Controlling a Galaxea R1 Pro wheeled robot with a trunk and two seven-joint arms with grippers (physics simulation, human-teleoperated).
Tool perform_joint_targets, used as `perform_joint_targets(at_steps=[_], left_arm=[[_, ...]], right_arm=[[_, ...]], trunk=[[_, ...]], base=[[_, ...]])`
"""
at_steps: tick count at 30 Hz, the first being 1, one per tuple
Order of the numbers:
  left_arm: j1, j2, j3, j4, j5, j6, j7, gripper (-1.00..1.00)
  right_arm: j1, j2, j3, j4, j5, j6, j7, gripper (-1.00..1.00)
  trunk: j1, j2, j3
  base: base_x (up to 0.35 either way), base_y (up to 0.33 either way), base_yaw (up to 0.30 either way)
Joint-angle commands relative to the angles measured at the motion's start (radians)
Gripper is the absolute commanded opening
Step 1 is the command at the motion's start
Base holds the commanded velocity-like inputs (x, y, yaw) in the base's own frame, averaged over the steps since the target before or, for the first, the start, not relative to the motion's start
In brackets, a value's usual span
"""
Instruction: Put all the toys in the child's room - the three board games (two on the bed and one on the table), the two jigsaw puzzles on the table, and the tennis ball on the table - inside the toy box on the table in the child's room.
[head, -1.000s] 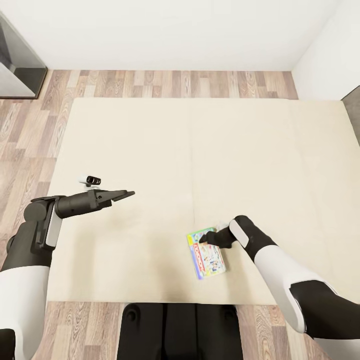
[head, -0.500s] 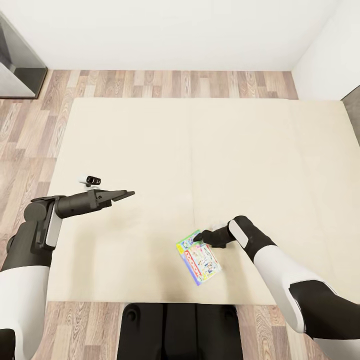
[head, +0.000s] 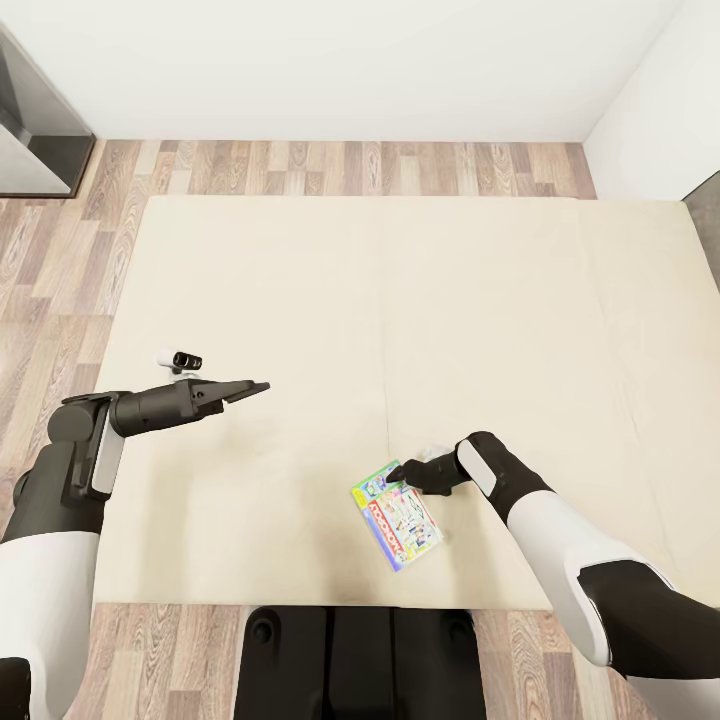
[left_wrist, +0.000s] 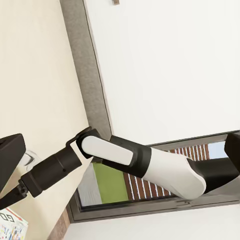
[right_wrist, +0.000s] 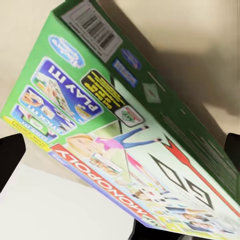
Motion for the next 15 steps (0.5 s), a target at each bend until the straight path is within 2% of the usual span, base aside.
perform_joint_targets(at_steps=[1, 15], left_arm=[[0.000, 0.000, 0.000, 0.000, -0.001, 0.011, -0.004, 1.00], [0.000, 0.000, -0.001, 0.000, -0.007, 0.010, -0.003, 1.00]], right_arm=[[0.000, 0.000, 0.003, 0.000, 0.011, 0.002, 0.009, 1.00], [0.003, -0.001, 0.004, 0.009, 0.014, -0.001, 0.004, 1.00]], trunk=[[0.001, -0.002, -0.001], [0.001, -0.002, -0.001]], base=[[0.000, 0.000, 0.000], [0.000, 0.000, 0.000]])
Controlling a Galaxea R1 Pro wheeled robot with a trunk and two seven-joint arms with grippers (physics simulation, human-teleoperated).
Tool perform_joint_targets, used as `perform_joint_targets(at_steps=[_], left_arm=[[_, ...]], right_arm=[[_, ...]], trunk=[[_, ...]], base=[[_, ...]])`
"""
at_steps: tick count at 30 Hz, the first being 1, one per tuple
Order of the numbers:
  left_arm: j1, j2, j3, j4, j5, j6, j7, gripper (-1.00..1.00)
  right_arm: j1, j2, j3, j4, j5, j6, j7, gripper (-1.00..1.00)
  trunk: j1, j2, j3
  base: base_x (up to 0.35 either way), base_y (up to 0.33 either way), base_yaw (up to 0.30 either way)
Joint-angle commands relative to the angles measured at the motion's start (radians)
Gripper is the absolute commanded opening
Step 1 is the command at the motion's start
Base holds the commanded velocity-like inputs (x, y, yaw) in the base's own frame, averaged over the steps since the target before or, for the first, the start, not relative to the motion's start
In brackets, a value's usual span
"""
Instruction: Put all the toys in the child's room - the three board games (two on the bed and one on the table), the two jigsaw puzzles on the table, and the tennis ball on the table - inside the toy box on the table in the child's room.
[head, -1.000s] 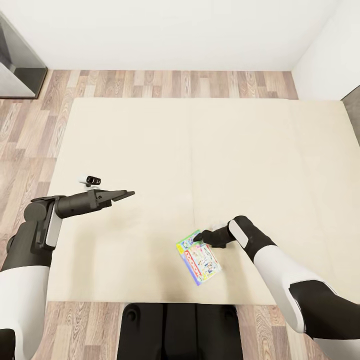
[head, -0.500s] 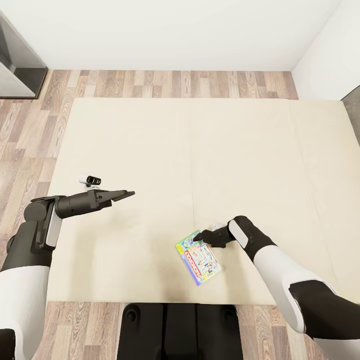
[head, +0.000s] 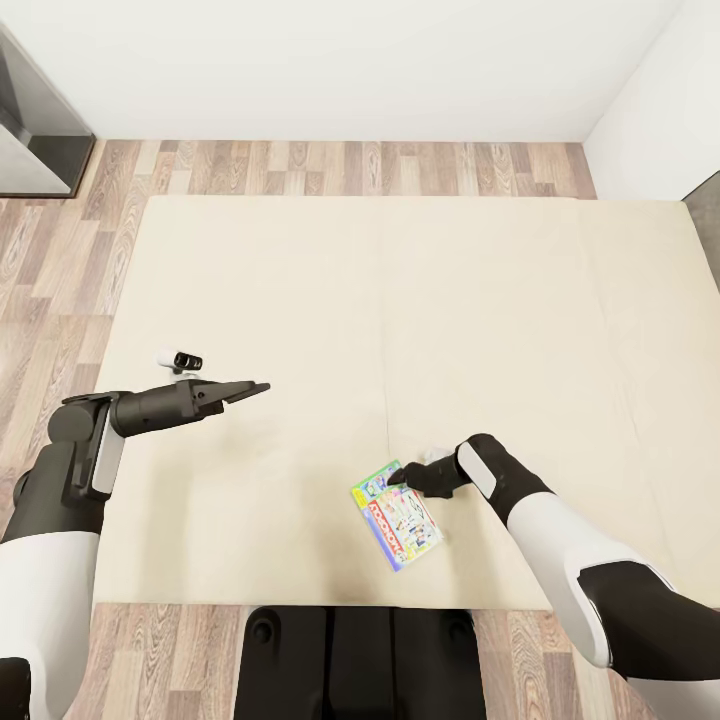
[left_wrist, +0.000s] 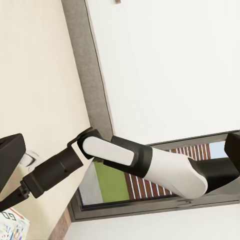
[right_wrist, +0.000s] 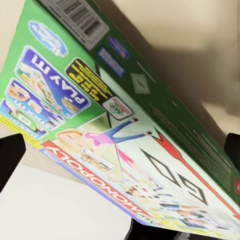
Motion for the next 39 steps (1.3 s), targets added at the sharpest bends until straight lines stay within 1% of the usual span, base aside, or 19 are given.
perform_joint_targets(at_steps=[1, 8, 11, 21, 29, 39], left_arm=[[0.000, 0.000, 0.000, 0.000, 0.000, 0.010, -0.004, 1.00], [0.000, 0.000, 0.000, 0.000, -0.001, 0.010, -0.003, 1.00], [0.000, 0.000, 0.000, 0.001, -0.001, 0.010, -0.003, 1.00], [0.000, 0.000, 0.000, 0.001, -0.001, 0.010, -0.003, 1.00], [0.000, 0.000, 0.001, 0.001, -0.001, 0.010, -0.003, 1.00], [0.000, 0.000, 0.001, 0.001, -0.001, 0.011, -0.003, 1.00]], right_arm=[[0.000, -0.001, 0.003, 0.000, 0.010, 0.002, 0.010, 1.00], [0.001, -0.001, 0.003, 0.002, 0.013, 0.002, 0.009, 1.00], [0.001, -0.001, 0.003, 0.002, 0.022, 0.003, 0.009, 1.00], [0.002, 0.003, 0.003, 0.018, 0.106, 0.005, 0.011, 1.00], [0.002, 0.010, 0.003, 0.042, 0.126, 0.006, 0.013, 1.00], [0.002, 0.029, 0.003, 0.065, 0.132, 0.006, 0.018, 1.00]], trunk=[[0.001, -0.002, -0.001], [0.001, -0.002, -0.001], [0.001, -0.002, -0.001], [0.001, -0.002, -0.001], [0.001, -0.002, -0.001], [0.001, -0.002, -0.001]], base=[[0.000, 0.000, 0.000], [0.000, 0.000, 0.000], [0.000, 0.000, 0.000], [0.000, 0.000, 0.000], [0.000, 0.000, 0.000], [0.000, 0.000, 0.000]])
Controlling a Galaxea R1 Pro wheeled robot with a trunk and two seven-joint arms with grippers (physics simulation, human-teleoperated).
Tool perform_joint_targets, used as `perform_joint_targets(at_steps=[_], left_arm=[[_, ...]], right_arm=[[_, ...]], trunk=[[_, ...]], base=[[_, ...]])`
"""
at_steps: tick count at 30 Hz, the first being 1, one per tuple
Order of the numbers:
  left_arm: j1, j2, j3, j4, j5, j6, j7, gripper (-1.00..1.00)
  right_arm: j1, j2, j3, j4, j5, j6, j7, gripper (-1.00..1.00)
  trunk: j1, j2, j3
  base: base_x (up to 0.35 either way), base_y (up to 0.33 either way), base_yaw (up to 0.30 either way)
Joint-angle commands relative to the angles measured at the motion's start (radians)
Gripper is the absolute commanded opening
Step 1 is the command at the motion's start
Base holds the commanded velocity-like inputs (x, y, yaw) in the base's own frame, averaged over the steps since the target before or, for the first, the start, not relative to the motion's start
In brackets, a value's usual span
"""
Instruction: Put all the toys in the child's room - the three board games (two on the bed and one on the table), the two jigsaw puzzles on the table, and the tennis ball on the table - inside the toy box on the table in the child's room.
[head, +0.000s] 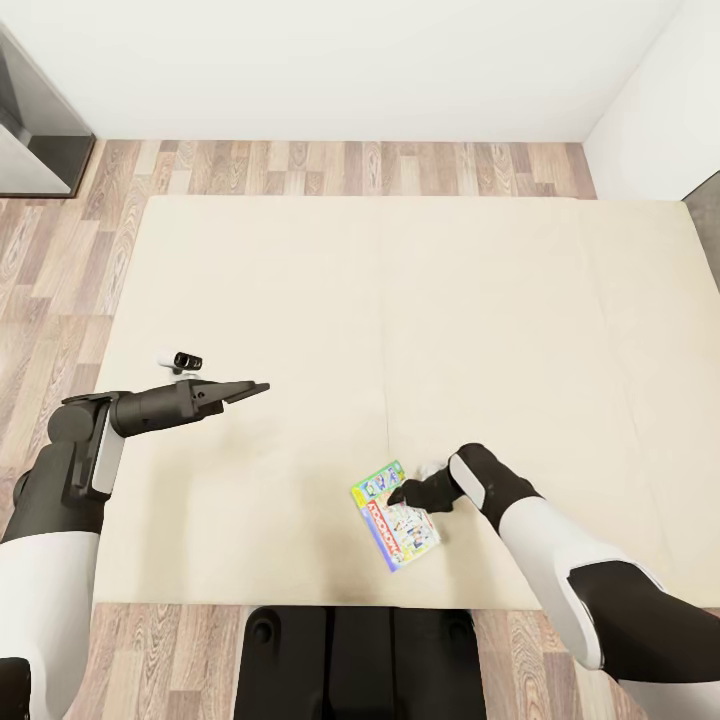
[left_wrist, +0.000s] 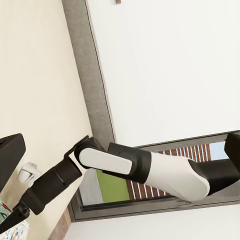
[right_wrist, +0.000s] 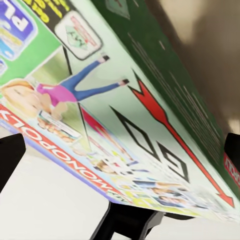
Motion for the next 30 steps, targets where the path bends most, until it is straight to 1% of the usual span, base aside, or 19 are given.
perform_joint_targets(at_steps=[1, 5, 11, 15, 19, 30], left_arm=[[0.000, 0.000, 0.000, 0.000, 0.000, 0.011, -0.004, 1.00], [0.000, 0.000, 0.000, -0.001, 0.000, 0.011, -0.004, 1.00], [0.000, 0.000, 0.001, 0.000, 0.000, 0.011, -0.004, 1.00], [0.000, 0.000, 0.001, -0.001, 0.000, 0.011, -0.004, 1.00], [0.000, 0.000, 0.001, -0.001, 0.000, 0.011, -0.005, 1.00], [0.000, 0.000, 0.003, 0.000, 0.000, 0.011, -0.005, 1.00]], right_arm=[[0.000, 0.000, 0.008, 0.000, -0.005, 0.003, 0.001, 1.00], [0.000, 0.005, 0.009, 0.002, -0.005, 0.003, 0.003, 1.00], [0.000, 0.024, 0.009, 0.002, -0.005, 0.003, 0.005, 1.00], [0.000, 0.042, 0.009, 0.002, -0.005, 0.004, 0.006, 1.00], [0.000, 0.052, 0.008, 0.002, -0.005, 0.003, 0.006, 1.00], [0.000, 0.058, 0.008, 0.002, -0.007, 0.002, 0.007, 1.00]], trunk=[[0.001, -0.002, -0.001], [0.001, -0.002, -0.001], [0.001, -0.002, -0.001], [0.001, -0.002, -0.001], [0.001, -0.002, -0.001], [0.001, -0.002, -0.001]], base=[[0.000, 0.000, 0.000], [0.000, 0.000, 0.000], [0.000, 0.000, 0.000], [0.000, 0.000, 0.000], [0.000, 0.000, 0.000], [0.000, 0.000, 0.000]])
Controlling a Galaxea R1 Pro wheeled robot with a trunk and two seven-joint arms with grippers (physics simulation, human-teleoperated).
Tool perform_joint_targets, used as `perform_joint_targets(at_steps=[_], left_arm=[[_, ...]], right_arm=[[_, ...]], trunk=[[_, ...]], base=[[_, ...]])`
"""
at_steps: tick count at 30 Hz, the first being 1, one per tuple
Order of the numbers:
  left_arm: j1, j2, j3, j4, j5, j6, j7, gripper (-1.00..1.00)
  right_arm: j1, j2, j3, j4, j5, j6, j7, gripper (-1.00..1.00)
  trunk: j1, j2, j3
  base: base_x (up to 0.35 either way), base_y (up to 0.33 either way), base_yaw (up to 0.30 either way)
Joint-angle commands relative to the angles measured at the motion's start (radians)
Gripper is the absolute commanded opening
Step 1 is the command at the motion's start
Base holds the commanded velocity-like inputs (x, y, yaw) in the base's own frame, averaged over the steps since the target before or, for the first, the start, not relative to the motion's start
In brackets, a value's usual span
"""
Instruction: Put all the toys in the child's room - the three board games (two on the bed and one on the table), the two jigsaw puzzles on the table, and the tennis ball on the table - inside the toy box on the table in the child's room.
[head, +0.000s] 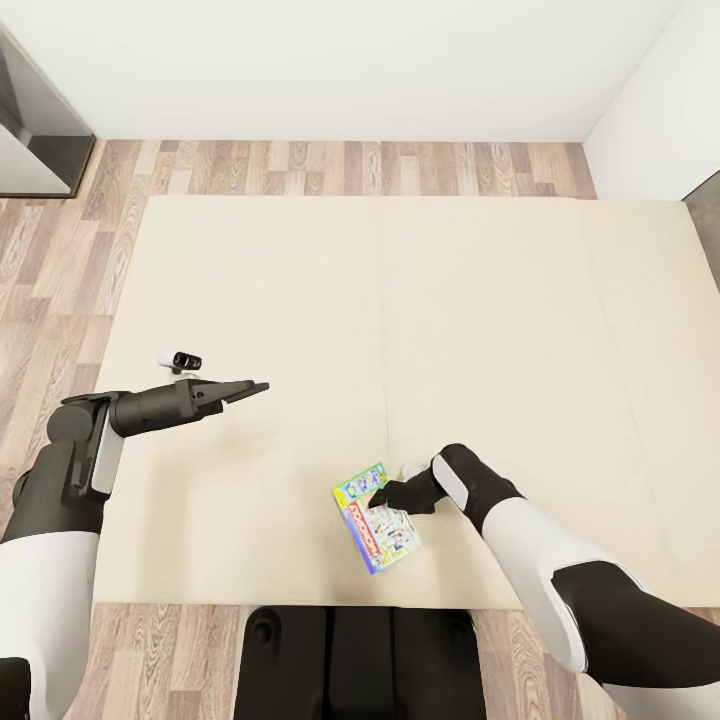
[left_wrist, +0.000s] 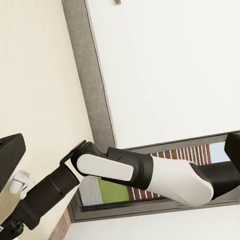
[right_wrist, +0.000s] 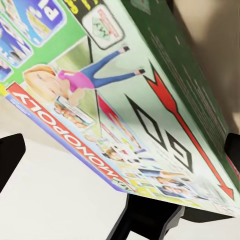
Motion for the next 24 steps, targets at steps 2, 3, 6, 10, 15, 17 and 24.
perform_joint_targets(at_steps=[2, 3, 6, 10, 15, 17, 24], left_arm=[[0.000, 0.000, -0.001, 0.000, 0.000, 0.011, -0.003, 1.00], [0.000, 0.000, -0.001, 0.000, 0.000, 0.011, -0.003, 1.00], [0.000, 0.000, -0.001, 0.000, 0.000, 0.011, -0.004, 1.00], [0.000, 0.000, -0.001, 0.000, 0.000, 0.011, -0.004, 1.00], [0.000, 0.000, -0.002, 0.000, 0.000, 0.011, -0.003, 1.00], [0.000, 0.000, -0.002, 0.000, 0.000, 0.011, -0.003, 1.00], [0.000, 0.000, -0.002, 0.000, 0.000, 0.011, -0.002, 1.00]], right_arm=[[0.000, -0.001, 0.008, -0.001, -0.006, 0.002, 0.000, 1.00], [0.000, -0.001, 0.008, -0.001, -0.006, 0.002, 0.000, 1.00], [0.000, 0.000, 0.008, -0.001, -0.006, 0.002, 0.000, 1.00], [0.000, -0.001, 0.008, -0.001, -0.005, 0.001, 0.000, 1.00], [0.001, -0.002, 0.007, -0.002, -0.004, -0.009, 0.000, 1.00], [0.005, -0.002, 0.006, -0.002, -0.004, -0.024, 0.000, 1.00], [0.023, -0.004, 0.006, -0.002, -0.005, -0.080, 0.000, 1.00]], trunk=[[0.001, -0.002, -0.001], [0.001, -0.002, -0.001], [0.001, -0.002, -0.001], [0.001, -0.002, -0.001], [0.001, -0.002, -0.001], [0.001, -0.002, -0.001], [0.001, -0.002, -0.001]], base=[[0.000, 0.000, 0.000], [0.000, 0.000, 0.000], [0.000, 0.000, 0.000], [0.000, 0.000, 0.000], [0.000, 0.000, 0.000], [0.000, 0.000, 0.000], [0.000, 0.000, 0.000]])
